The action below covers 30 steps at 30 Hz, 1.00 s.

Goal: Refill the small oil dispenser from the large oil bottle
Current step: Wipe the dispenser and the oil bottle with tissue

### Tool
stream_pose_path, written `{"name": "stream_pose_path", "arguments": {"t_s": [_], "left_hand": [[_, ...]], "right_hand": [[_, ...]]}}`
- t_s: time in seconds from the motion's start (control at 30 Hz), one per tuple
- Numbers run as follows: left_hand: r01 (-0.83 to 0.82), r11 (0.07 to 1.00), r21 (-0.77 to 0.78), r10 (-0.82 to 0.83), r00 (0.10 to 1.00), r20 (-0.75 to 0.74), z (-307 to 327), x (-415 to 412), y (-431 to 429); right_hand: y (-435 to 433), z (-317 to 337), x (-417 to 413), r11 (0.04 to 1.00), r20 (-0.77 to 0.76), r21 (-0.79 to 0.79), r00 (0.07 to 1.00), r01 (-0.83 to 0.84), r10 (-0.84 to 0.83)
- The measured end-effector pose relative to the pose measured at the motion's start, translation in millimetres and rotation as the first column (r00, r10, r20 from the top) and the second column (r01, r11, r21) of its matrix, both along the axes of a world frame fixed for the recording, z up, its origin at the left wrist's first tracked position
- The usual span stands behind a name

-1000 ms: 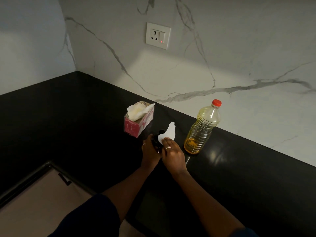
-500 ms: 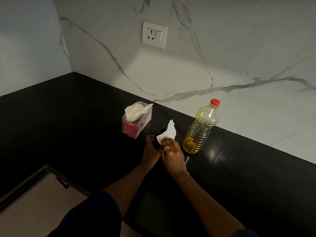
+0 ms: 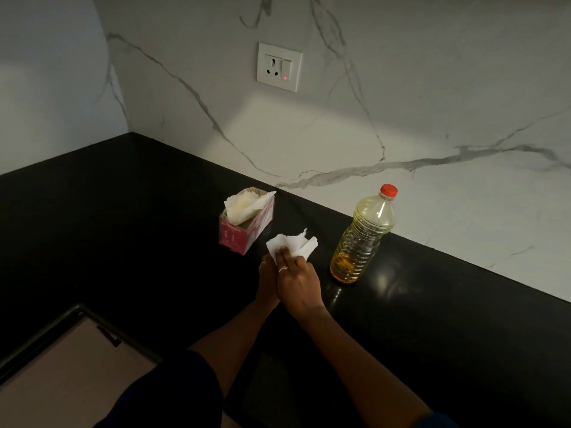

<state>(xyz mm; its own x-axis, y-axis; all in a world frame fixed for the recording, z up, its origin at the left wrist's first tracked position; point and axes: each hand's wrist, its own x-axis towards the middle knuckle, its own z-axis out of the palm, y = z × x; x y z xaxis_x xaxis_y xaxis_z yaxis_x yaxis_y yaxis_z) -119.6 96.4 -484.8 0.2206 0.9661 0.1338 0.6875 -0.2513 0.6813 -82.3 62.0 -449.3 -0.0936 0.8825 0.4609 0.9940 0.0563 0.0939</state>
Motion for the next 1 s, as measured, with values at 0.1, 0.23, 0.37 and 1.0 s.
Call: {"name": "stream_pose_path", "arguments": {"t_s": [0.1,0.23,0.37,1.0], "left_hand": [[0.145,0.989,-0.021,-0.144,0.989,0.038,22.1,11.7,-23.1],[-0.022,0.998,-0.057,0.036,0.967,0.252,16.0,-6.6,-6.4],[0.107,0.991,-0.085,-0.078,0.954,0.29,-15.1,-25.0,20.2],[0.149,0.935,-0.323,0.031,0.871,0.49,-13.1,-18.6,22.5]], "right_hand": [[5.2,-2.2,-3.2,0.996,0.049,-0.07,0.997,0.057,-0.054],[-1.9,-4.2,2.2,0.999,-0.005,0.014,0.999,0.047,-0.047],[-15.6,-7.1,10.7,0.995,-0.148,0.088,0.988,0.051,-0.038],[-23.9,1.1,13.7,0.987,-0.445,-0.016,0.883,0.158,-0.149]]}}
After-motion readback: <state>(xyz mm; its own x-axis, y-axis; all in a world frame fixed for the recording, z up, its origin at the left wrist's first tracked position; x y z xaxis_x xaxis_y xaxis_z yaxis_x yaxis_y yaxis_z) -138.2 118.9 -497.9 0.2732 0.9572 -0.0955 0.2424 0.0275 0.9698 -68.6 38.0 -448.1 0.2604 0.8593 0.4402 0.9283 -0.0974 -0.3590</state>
